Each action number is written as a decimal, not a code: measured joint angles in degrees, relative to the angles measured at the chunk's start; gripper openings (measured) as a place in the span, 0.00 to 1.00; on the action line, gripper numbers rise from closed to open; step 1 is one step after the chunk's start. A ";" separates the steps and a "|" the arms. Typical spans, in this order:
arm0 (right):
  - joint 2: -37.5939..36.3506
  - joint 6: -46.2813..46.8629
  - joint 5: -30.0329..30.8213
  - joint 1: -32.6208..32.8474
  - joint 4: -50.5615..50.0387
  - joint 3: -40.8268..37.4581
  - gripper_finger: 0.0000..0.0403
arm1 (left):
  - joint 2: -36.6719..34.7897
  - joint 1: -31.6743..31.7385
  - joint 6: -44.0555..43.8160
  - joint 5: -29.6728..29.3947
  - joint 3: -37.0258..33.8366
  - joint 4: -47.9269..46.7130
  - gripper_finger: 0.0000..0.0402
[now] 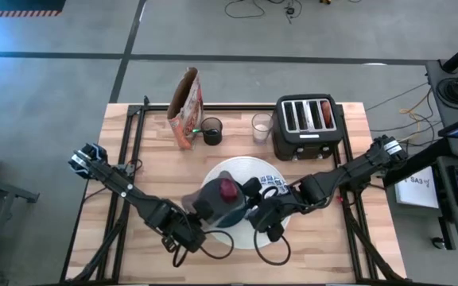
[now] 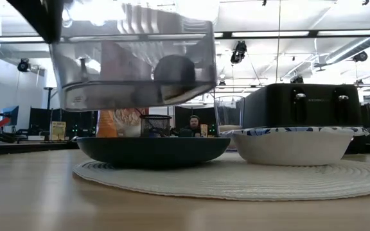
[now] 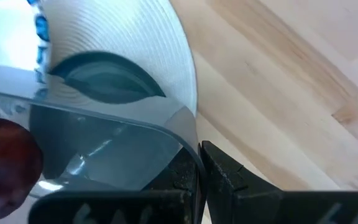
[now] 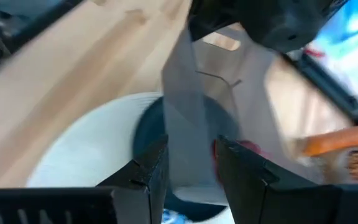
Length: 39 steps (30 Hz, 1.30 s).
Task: Arrange a breakfast setting
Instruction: Move the black bin with the red apple to the bottom right of the table
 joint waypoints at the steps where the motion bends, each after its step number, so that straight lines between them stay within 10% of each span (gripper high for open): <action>1: 0.00 0.90 -1.19 -0.02 -0.19 0.00 0.31 | 0.00 0.01 0.40 -0.02 0.00 0.80 0.00; 39: 3.40 13.32 -6.92 -1.31 -6.01 1.48 0.31 | 0.00 1.87 13.71 7.35 0.87 4.86 0.00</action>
